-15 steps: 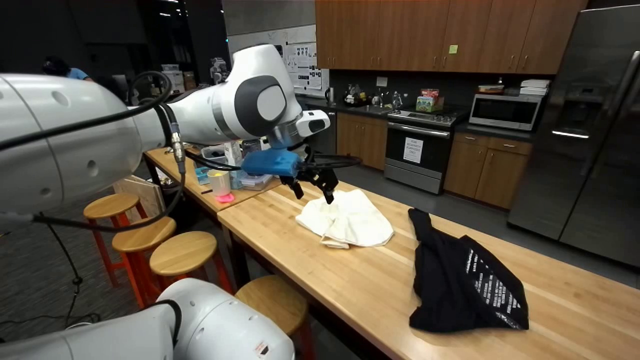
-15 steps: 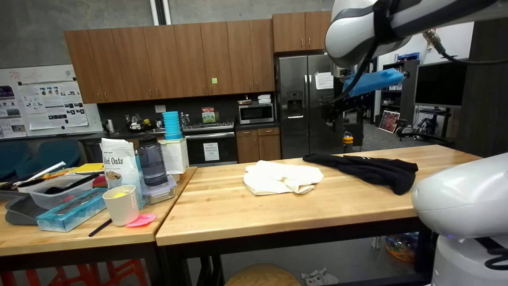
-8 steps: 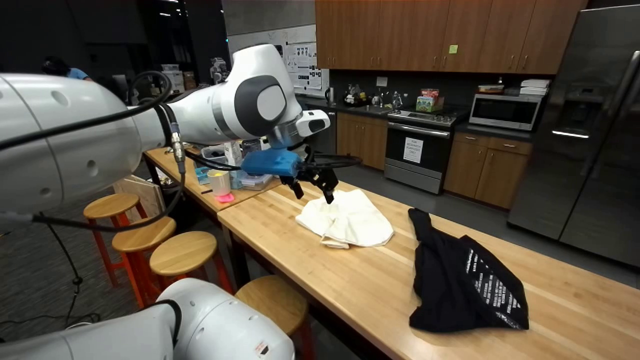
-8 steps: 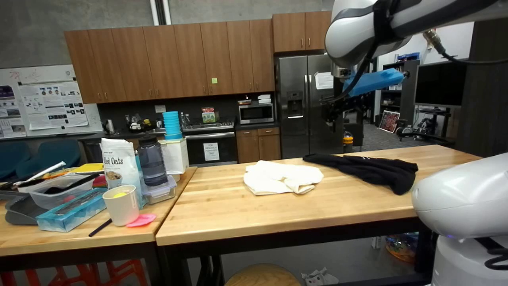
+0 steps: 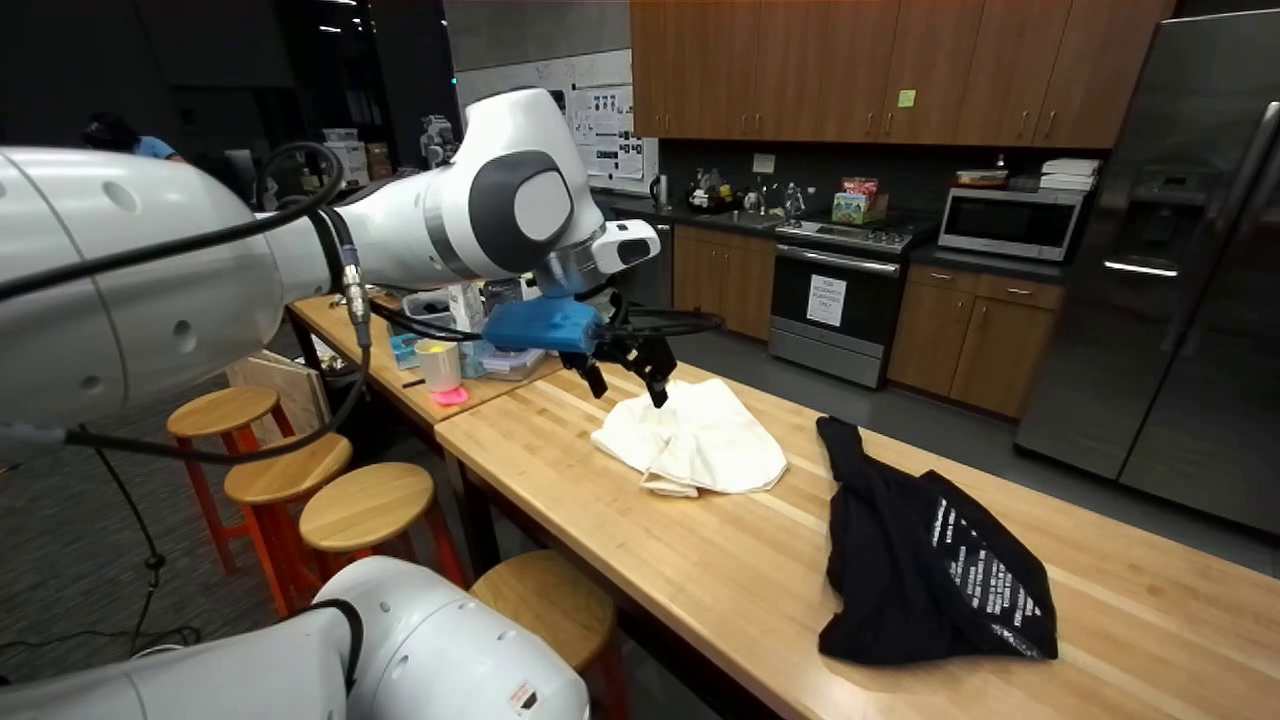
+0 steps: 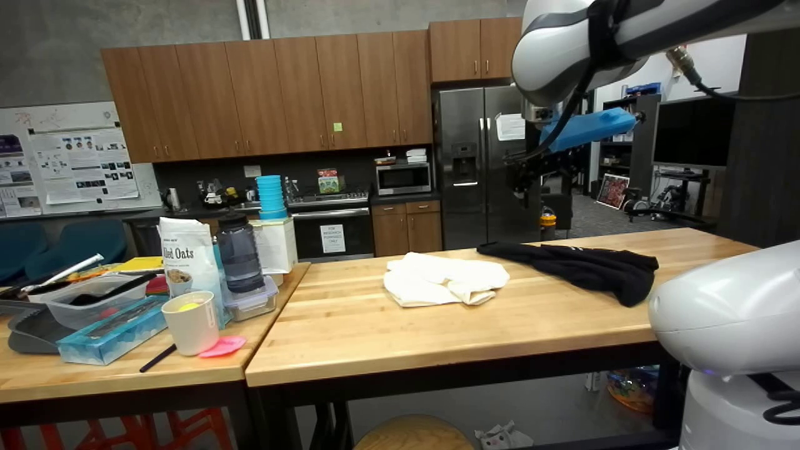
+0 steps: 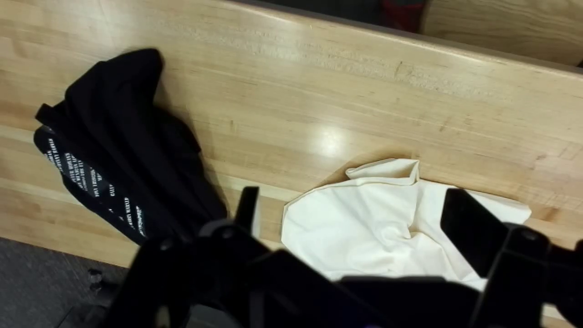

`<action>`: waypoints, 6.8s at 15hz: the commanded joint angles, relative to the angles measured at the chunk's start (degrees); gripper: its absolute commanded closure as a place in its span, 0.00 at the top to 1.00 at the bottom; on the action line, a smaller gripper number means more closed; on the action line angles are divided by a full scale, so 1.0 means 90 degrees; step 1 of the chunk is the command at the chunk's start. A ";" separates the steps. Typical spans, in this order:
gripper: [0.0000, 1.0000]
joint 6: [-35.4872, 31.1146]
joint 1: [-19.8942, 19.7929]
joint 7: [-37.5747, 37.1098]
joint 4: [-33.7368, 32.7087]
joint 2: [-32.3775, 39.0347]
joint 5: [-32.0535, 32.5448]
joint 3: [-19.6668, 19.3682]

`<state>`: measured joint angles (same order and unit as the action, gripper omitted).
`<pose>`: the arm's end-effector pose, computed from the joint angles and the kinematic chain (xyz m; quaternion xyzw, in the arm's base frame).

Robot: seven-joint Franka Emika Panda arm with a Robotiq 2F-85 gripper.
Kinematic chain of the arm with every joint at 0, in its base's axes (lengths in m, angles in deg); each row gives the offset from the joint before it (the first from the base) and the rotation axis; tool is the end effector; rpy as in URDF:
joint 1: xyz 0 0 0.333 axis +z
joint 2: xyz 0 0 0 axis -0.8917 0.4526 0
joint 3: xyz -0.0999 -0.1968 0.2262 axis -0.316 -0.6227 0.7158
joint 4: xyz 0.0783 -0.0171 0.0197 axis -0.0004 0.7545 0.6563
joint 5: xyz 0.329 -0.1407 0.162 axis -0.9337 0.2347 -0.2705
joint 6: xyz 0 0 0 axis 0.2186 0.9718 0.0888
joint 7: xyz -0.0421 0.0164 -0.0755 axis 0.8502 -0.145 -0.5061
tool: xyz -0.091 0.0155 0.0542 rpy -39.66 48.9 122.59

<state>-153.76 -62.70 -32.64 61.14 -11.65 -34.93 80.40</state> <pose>0.2809 0.0614 0.5581 0.9873 -0.0138 0.1367 0.0799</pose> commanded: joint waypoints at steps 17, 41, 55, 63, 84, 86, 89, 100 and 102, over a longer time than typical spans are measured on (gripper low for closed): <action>1.00 -0.0232 -0.0009 0.0034 -0.0615 0.0441 0.0419 -0.0050; 1.00 -0.0339 -0.0433 0.0053 -0.1874 0.1866 0.0692 -0.0720; 1.00 -0.0176 -0.0383 0.0193 -0.3713 0.3755 0.0812 -0.0856; 1.00 -0.0105 -0.0394 0.0277 -0.3878 0.3842 0.0807 -0.0951; 1.00 0.0662 -0.0019 0.2314 -0.6422 0.6397 0.0763 -0.1195; 1.00 0.0441 -0.0012 0.2231 -0.6060 0.6193 0.0683 -0.1175; 1.00 0.0509 -0.0017 0.2236 -0.6280 0.6385 0.0685 -0.1175; 1.00 0.0544 -0.0012 0.2211 -0.6344 0.6427 0.0706 -0.1172; 1.00 0.0571 0.0006 0.2188 -0.6437 0.6520 0.0727 -0.1151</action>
<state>-149.23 -62.69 -12.56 4.68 45.87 -28.75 69.74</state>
